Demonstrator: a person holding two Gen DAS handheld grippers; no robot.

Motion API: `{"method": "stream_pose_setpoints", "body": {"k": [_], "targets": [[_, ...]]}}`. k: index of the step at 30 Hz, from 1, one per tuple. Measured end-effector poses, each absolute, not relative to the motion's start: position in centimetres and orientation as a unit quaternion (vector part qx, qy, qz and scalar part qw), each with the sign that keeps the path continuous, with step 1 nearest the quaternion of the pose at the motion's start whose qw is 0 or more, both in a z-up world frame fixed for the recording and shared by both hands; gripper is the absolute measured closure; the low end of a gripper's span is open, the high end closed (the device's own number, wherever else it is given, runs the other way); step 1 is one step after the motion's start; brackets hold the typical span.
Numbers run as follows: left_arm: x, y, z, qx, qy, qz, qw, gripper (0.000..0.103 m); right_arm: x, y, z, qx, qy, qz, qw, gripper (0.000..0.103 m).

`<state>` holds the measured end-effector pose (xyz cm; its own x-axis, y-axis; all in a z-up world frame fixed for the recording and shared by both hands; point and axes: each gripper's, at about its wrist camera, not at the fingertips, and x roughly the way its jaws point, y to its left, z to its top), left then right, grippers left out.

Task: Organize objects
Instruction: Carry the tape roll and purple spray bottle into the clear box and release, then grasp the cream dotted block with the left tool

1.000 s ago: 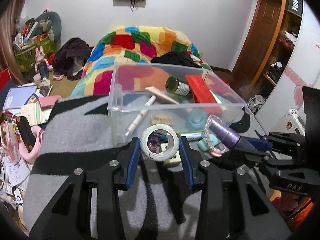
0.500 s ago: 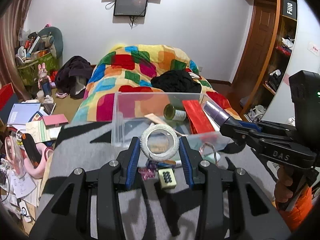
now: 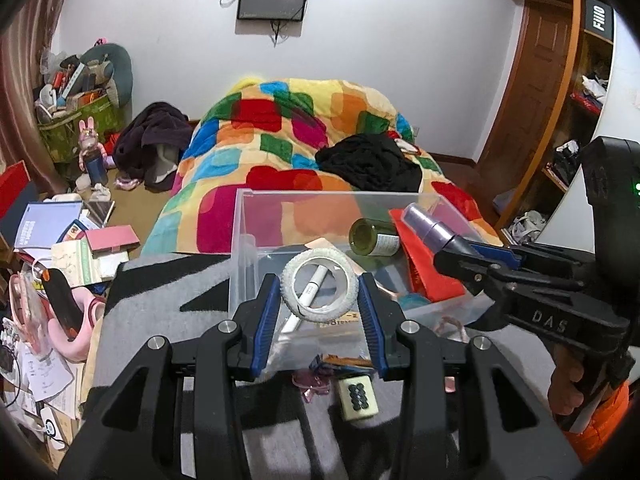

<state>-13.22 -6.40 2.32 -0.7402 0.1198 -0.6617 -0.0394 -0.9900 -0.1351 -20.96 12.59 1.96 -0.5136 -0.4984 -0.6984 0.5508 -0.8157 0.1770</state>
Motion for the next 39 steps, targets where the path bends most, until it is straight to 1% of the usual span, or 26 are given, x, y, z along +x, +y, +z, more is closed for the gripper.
{"method": "stream_pose_setpoints", "body": {"k": [8, 14, 17, 19, 23, 26, 28, 29, 33, 36, 37, 39], "targets": [[-15.2, -7.1, 0.4, -0.387, -0.066, 0.919, 0.034, 0.064, -22.0, 10.4, -0.4, 0.419, 0.056, -0.85, 0.315, 0.08], [-15.3, -7.4, 0.2, -0.391, -0.074, 0.917, 0.032, 0.064, -21.5, 9.8, -0.4, 0.413, 0.075, -0.85, 0.317, 0.079], [-15.1, -7.4, 0.5, -0.386, -0.07, 0.919, 0.026, 0.06, -21.4, 10.3, -0.1, 0.418, 0.064, -0.848, 0.321, 0.073], [-14.7, -7.4, 0.8, -0.379, -0.069, 0.923, 0.023, 0.054, -21.4, 10.6, 0.1, 0.415, 0.061, -0.85, 0.32, 0.067], [-14.1, -7.3, 1.4, -0.372, -0.066, 0.926, 0.024, 0.053, -20.8, 11.2, 0.8, 0.409, 0.058, -0.854, 0.317, 0.064], [-13.5, -7.0, 1.6, -0.371, -0.059, 0.927, 0.022, 0.052, -20.0, 11.7, 1.5, 0.398, 0.059, -0.86, 0.314, 0.059], [-12.9, -6.7, 1.7, -0.368, -0.053, 0.928, 0.021, 0.045, -19.5, 12.0, 2.0, 0.39, 0.061, -0.864, 0.313, 0.055], [-12.7, -6.6, 1.7, -0.368, -0.053, 0.928, 0.021, 0.043, -19.0, 12.2, 2.2, 0.384, 0.062, -0.867, 0.311, 0.053], [-11.5, -6.3, 1.7, -0.366, -0.051, 0.929, 0.023, 0.039, -17.3, 13.1, 3.0, 0.366, 0.07, -0.876, 0.307, 0.05], [-10.6, -5.8, 1.5, -0.366, -0.042, 0.929, 0.025, 0.034, -16.4, 13.9, 3.2, 0.36, 0.07, -0.88, 0.302, 0.044], [-10.3, -5.6, 1.4, -0.366, -0.039, 0.929, 0.027, 0.034, -16.2, 14.1, 3.2, 0.358, 0.069, -0.881, 0.301, 0.041], [-9.7, -5.0, 1.1, -0.369, -0.03, 0.929, 0.033, 0.034, -15.7, 14.7, 3.2, 0.358, 0.066, -0.882, 0.298, 0.039]]}}
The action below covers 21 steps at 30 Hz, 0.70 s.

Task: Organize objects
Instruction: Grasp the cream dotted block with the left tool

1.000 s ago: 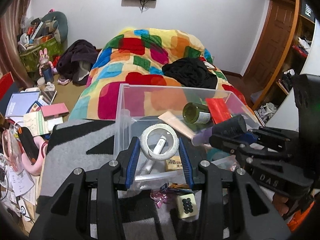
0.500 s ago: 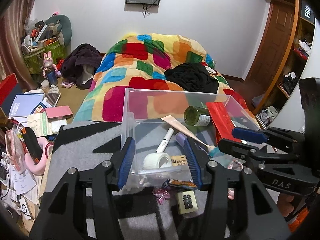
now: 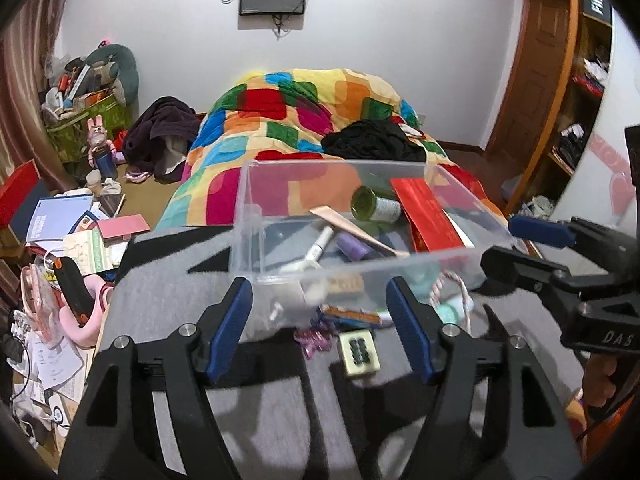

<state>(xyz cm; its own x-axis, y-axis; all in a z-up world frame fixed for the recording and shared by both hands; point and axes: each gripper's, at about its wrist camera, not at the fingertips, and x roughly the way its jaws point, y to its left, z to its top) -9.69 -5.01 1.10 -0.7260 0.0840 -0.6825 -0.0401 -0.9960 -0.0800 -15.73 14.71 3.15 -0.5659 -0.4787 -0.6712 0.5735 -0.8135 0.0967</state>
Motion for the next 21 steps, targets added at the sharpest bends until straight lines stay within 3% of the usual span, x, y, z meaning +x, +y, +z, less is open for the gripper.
{"method": "stream_pose_setpoints", "body": {"k": [5, 17, 21], "targets": [[-8.5, -3.9, 0.4, -0.373, -0.023, 0.926, 0.048, 0.035, -14.8, 15.9, 2.0, 0.372, 0.064, -0.879, 0.29, 0.039], [-8.5, -2.5, -2.8, -0.419, -0.037, 0.904, 0.079, 0.055, -14.3, 15.7, -3.5, 0.441, 0.063, -0.843, 0.301, 0.039], [-9.2, -2.7, -3.8, -0.44, -0.042, 0.894, 0.075, 0.063, -14.7, 15.2, -4.6, 0.455, 0.061, -0.834, 0.306, 0.05]]}}
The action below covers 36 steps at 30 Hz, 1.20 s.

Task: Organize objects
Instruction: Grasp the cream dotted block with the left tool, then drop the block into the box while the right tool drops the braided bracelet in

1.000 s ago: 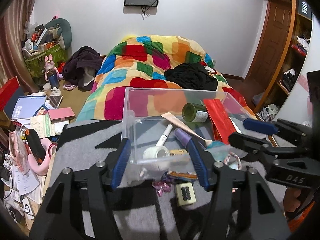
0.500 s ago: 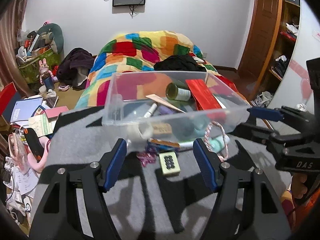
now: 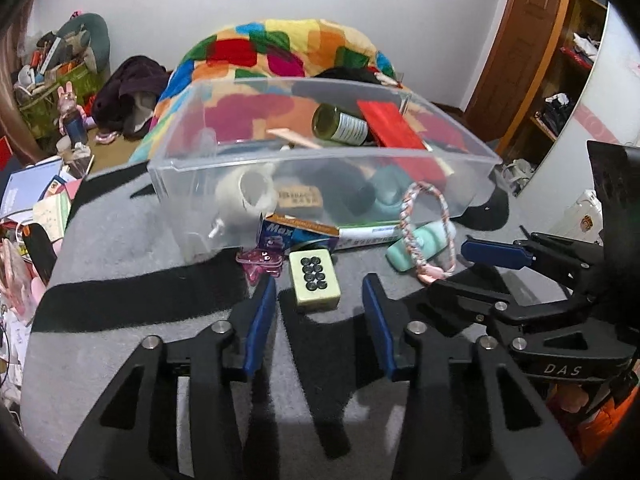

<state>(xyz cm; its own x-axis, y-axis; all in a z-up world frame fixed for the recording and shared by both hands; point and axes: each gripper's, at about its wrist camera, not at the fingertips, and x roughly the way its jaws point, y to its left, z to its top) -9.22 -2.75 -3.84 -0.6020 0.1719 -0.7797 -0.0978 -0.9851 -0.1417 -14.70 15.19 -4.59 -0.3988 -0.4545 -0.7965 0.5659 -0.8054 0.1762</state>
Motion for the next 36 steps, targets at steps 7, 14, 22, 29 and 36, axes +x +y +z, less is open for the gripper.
{"method": "stream_pose_setpoints", "body": {"k": [7, 14, 22, 29, 36], "targets": [[-10.2, -2.3, -4.5, -0.458, -0.042, 0.885, 0.075, 0.068, -15.0, 14.4, -5.1, 0.466, 0.067, -0.828, 0.305, 0.071], [-10.7, -1.8, -5.1, -0.468, -0.027, 0.88, 0.072, 0.079, -14.6, 14.2, -5.0, 0.461, 0.062, -0.828, 0.312, 0.086], [-9.1, -2.1, -4.5, -0.446, -0.037, 0.891, 0.075, 0.079, -13.6, 15.3, -4.0, 0.446, 0.043, -0.836, 0.318, 0.086], [-8.3, -2.9, -2.3, -0.413, -0.035, 0.908, 0.059, 0.079, -13.2, 16.3, -1.7, 0.418, 0.025, -0.851, 0.318, 0.086], [-7.9, -3.6, -0.4, -0.388, -0.036, 0.919, 0.056, 0.079, -13.4, 16.3, 0.9, 0.385, 0.019, -0.865, 0.322, 0.086]]}}
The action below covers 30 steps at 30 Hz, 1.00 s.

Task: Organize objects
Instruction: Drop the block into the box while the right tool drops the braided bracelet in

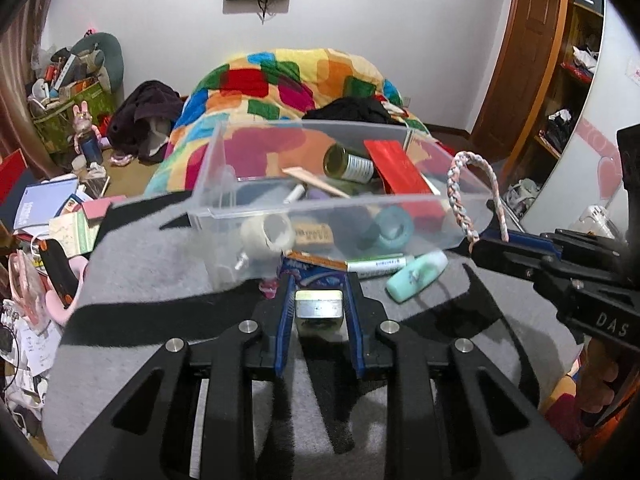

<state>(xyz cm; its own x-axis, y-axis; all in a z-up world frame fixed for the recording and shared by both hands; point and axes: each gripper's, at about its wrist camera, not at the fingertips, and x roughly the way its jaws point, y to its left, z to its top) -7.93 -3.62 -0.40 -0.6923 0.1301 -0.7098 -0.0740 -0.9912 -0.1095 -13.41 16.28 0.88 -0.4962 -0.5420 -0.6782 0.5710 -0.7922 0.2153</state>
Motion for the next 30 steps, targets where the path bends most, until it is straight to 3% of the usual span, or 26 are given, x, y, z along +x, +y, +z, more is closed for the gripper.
{"method": "stream_pose_setpoints", "body": {"k": [21, 30], "targets": [[-9.2, -5.3, 4.6, -0.338, -0.03, 0.939, 0.058, 0.084, -18.6, 15.9, 2.1, 0.376, 0.003, -0.878, 0.296, 0.086], [-9.2, -3.5, -1.5, -0.428, -0.023, 0.899, 0.087, 0.061, -21.0, 15.8, 0.9, 0.401, -0.003, -0.871, 0.284, 0.086]]}}
